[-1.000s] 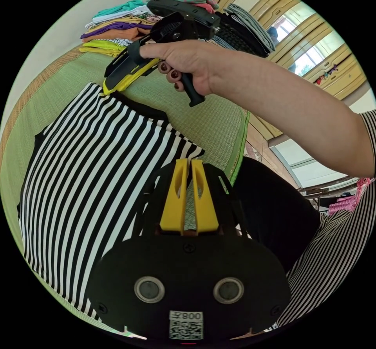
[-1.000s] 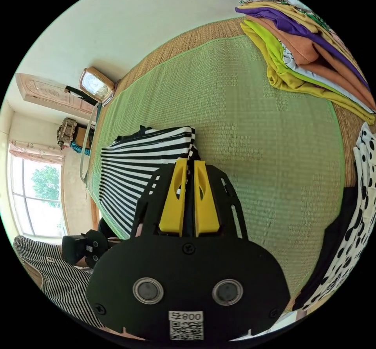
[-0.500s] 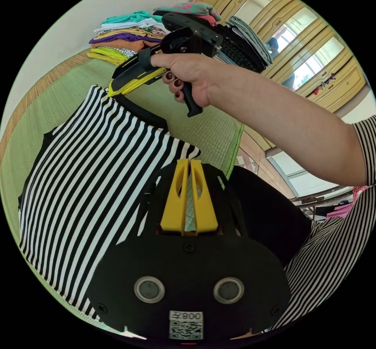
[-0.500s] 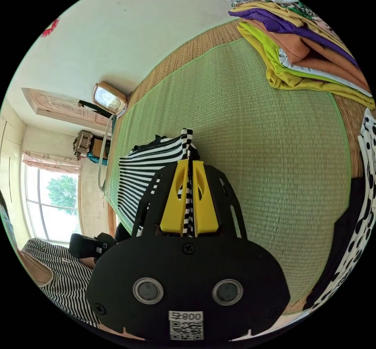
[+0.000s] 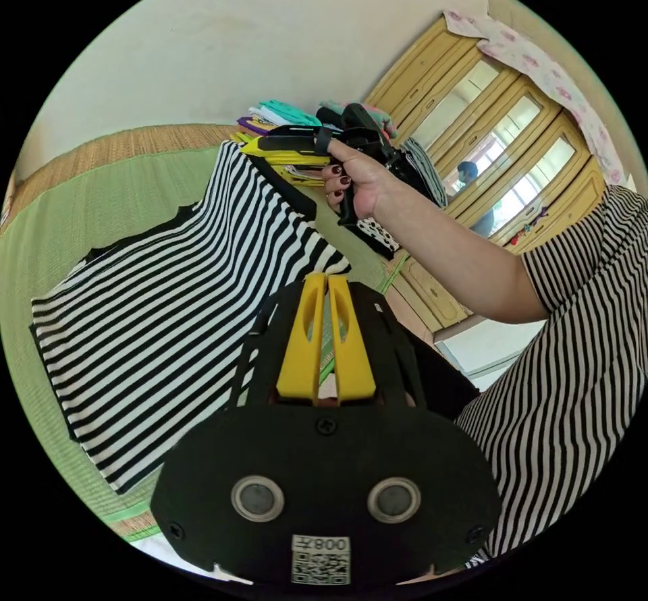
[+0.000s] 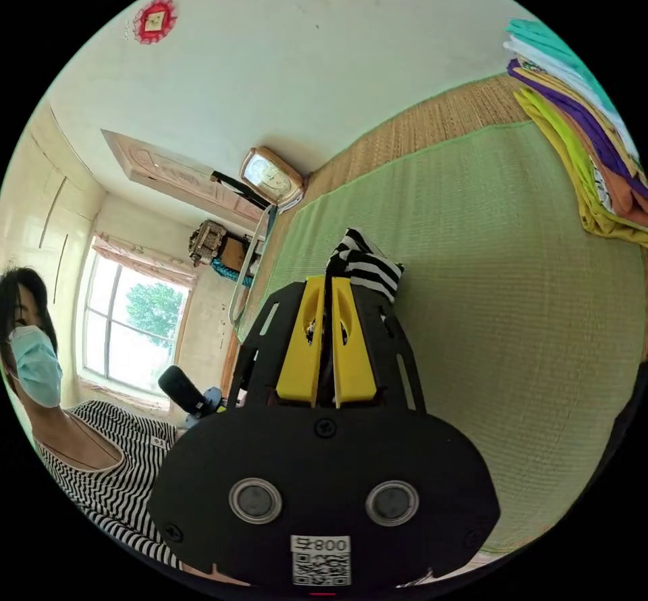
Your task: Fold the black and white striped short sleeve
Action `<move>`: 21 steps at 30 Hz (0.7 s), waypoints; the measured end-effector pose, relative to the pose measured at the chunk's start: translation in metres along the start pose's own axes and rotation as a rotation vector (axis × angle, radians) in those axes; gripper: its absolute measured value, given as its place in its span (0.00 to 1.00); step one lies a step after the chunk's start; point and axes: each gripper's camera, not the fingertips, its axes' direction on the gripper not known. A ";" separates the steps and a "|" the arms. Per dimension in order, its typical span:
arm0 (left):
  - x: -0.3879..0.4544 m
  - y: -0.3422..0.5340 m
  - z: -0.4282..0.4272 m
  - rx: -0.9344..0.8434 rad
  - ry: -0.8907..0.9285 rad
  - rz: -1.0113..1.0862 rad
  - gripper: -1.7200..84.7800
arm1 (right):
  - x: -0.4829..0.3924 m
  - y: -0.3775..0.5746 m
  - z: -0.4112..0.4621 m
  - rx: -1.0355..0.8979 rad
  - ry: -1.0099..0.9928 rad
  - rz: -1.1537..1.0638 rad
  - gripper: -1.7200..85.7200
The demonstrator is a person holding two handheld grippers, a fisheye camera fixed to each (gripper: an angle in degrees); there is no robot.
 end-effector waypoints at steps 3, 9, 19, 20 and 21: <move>-0.039 0.040 -0.046 0.079 -0.010 -0.107 0.02 | -0.042 -0.020 0.032 -0.022 -0.003 -0.049 0.04; -0.120 0.132 -0.118 0.218 -0.028 -0.340 0.03 | -0.113 -0.054 0.117 -0.100 -0.004 -0.100 0.04; -0.234 0.270 -0.168 0.320 0.048 -0.640 0.03 | -0.186 -0.094 0.263 -0.283 0.084 -0.105 0.03; -0.240 0.277 -0.169 0.325 0.061 -0.654 0.03 | -0.193 -0.099 0.278 -0.303 0.100 -0.103 0.03; -0.251 0.291 -0.172 0.343 0.077 -0.682 0.03 | -0.200 -0.104 0.291 -0.318 0.109 -0.102 0.03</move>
